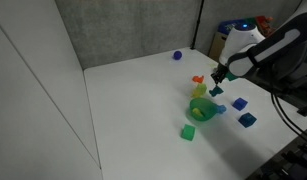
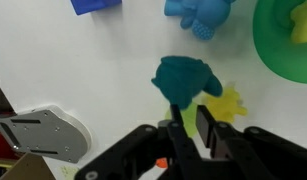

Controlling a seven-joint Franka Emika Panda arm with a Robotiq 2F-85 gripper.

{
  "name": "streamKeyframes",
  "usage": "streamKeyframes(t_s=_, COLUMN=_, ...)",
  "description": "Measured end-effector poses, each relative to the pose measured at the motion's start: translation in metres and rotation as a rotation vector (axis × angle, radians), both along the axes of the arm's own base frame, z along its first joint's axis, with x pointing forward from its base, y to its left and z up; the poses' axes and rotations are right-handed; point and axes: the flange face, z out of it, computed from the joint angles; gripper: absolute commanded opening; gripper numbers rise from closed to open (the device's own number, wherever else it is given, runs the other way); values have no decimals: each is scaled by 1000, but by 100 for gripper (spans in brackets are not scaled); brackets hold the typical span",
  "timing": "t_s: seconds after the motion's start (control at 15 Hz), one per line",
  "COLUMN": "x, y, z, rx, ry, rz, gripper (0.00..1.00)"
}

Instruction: Shift the green object from the bowl to the table

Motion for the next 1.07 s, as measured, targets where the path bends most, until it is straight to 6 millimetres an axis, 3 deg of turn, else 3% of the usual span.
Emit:
streamKeyframes(t_s=0.33, x=-3, y=2, z=12, rx=10, ry=54, rz=-20, gripper=96)
streamKeyframes(t_s=0.4, x=-4, y=6, z=18, rx=19, ry=71, rz=-22, gripper=99)
streamKeyframes(t_s=1.07, x=-25, y=47, z=117, rx=173, ry=243, rz=34, gripper=100)
